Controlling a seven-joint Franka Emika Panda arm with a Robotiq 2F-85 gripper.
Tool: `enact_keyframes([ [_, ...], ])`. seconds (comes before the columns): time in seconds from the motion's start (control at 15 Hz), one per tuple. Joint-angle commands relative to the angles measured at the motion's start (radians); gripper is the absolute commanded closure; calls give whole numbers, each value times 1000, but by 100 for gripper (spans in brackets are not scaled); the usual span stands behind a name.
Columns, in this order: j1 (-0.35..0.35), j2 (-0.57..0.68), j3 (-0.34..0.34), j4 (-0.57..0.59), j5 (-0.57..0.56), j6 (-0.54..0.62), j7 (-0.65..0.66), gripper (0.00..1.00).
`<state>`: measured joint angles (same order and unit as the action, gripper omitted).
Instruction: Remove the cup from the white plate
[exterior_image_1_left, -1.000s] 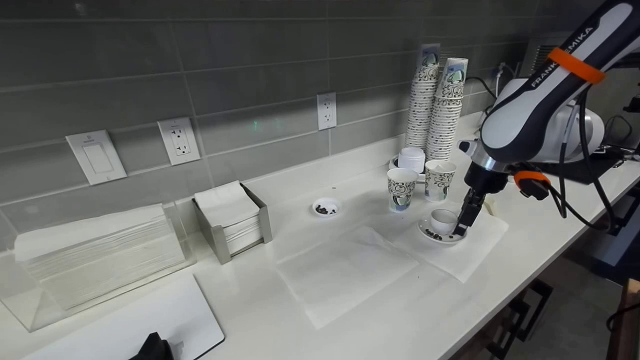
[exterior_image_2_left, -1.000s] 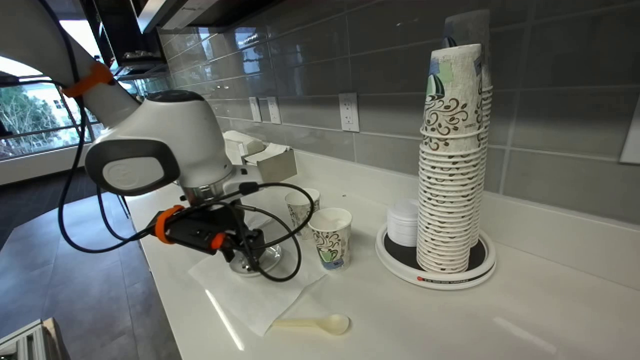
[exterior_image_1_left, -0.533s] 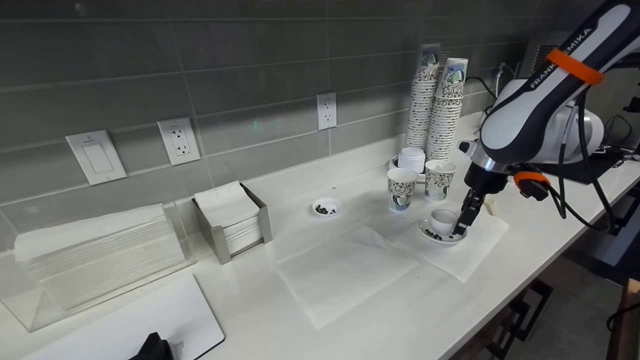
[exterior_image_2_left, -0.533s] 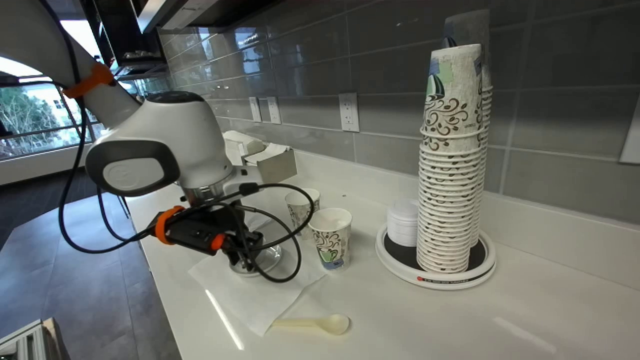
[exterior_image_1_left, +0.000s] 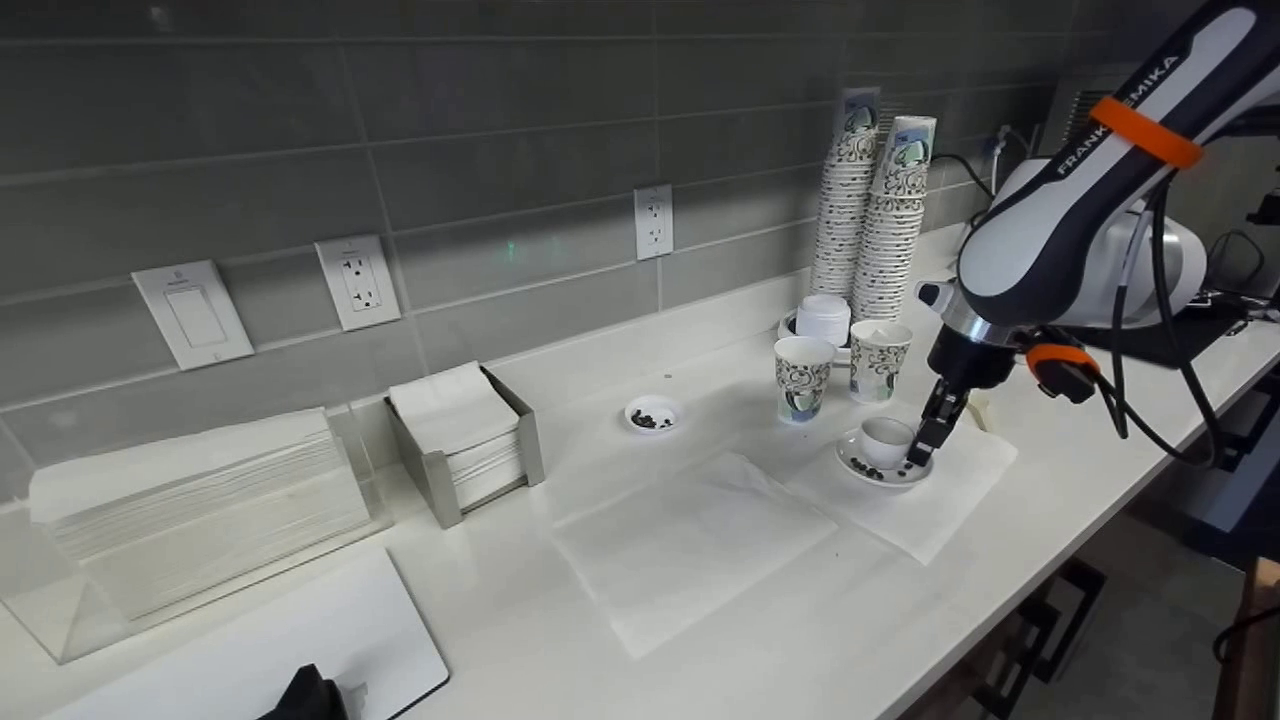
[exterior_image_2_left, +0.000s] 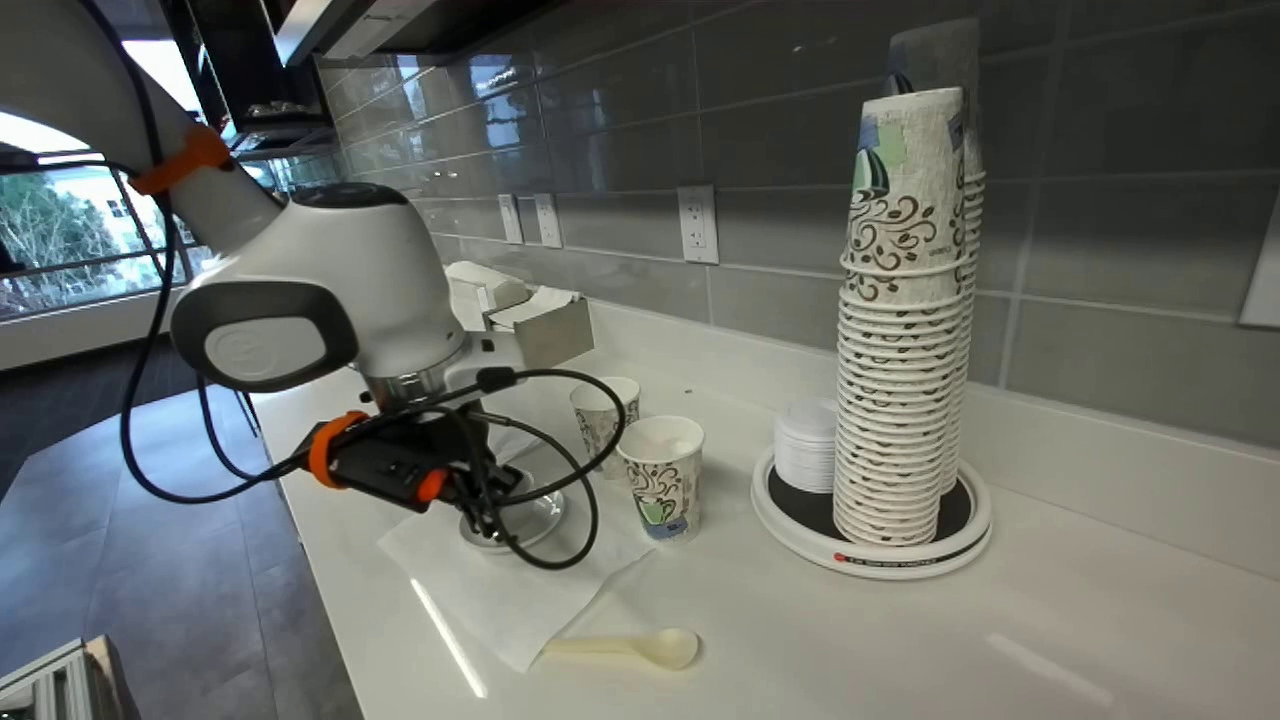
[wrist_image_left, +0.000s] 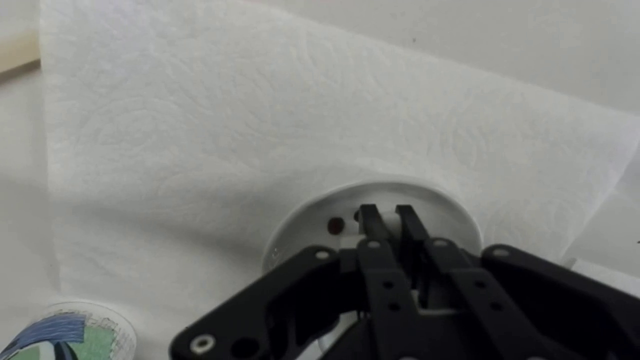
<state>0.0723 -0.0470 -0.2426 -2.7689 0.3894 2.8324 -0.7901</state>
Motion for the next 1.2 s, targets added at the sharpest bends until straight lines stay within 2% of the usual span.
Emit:
enact_keyframes([
  [0.0,8,-4,8,0,50,21,-21,97],
  [0.6,6,-58,29,20,-3,9,-22,97],
  [1.13,64,-143,179,24,-108,-73,0,97],
])
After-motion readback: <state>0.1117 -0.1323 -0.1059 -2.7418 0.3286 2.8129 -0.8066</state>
